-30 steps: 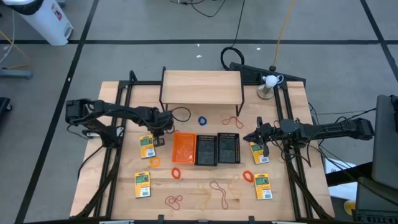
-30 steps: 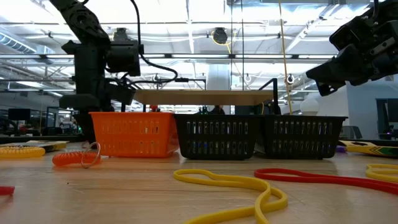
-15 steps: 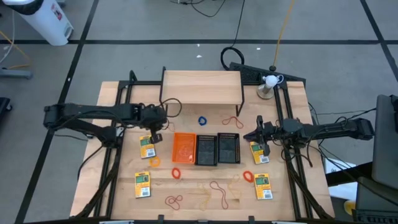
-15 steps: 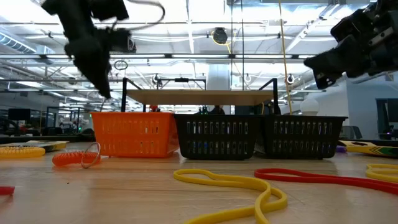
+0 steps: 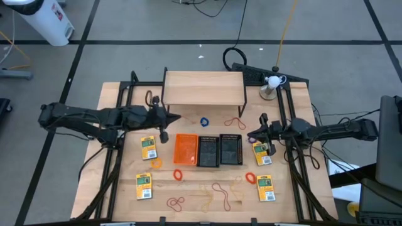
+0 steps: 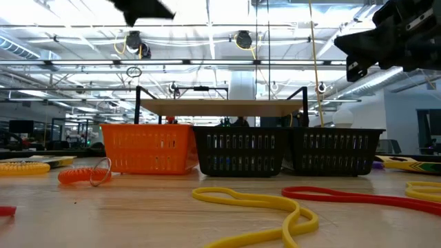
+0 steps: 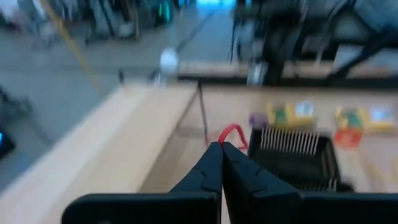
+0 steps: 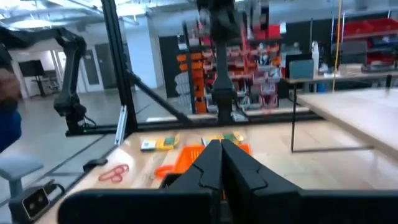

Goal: Pick & Place Office Desk Supplies
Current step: Put the red rubber band into the right black bin

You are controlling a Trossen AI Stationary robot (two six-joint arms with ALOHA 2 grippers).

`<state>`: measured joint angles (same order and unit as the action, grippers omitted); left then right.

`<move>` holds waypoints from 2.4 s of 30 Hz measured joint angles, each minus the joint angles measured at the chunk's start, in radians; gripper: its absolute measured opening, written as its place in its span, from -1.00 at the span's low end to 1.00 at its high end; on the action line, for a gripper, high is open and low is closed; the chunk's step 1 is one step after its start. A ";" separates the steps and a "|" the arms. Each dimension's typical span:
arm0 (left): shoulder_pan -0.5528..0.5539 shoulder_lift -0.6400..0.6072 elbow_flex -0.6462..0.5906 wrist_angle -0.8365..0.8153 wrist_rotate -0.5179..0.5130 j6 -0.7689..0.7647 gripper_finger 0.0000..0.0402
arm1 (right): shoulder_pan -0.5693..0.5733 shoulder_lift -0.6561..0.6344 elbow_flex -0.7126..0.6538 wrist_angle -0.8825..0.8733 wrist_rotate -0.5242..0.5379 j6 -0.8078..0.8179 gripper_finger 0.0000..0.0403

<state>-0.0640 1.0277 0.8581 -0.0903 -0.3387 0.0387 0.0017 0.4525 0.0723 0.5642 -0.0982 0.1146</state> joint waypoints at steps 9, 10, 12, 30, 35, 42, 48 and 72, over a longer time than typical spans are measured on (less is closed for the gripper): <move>0.032 0.077 0.000 0.210 0.094 0.065 -1.00 | -0.001 0.163 0.145 -0.012 0.070 -0.085 -1.00; 0.039 0.088 0.000 0.223 0.105 0.065 -1.00 | -0.001 0.182 0.162 -0.015 0.080 -0.100 -1.00; 0.054 0.101 0.000 0.239 0.113 0.060 -1.00 | -0.001 0.218 0.202 -0.021 0.111 -0.130 -1.00; 0.116 0.213 0.000 0.490 0.283 -0.003 -1.00 | -0.022 0.491 0.329 0.125 0.228 -0.123 -0.51; 0.116 0.259 0.000 0.563 0.290 -0.021 -1.00 | -0.022 0.531 0.329 0.216 0.190 -0.126 -0.32; 0.116 0.320 0.069 0.589 0.296 -0.018 -1.00 | -0.023 0.570 0.329 0.300 0.172 -0.153 -0.20; 0.116 0.413 0.214 0.519 0.321 0.020 -1.00 | -0.022 0.581 0.352 0.300 0.142 -0.162 -0.22; 0.123 0.574 0.456 0.405 0.342 0.080 -1.00 | -0.020 0.604 0.363 0.300 0.095 -0.183 -0.27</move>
<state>0.0586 1.6016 1.3144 0.3144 0.0029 0.1188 -0.0185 1.0561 0.4351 0.8639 -0.0036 -0.0689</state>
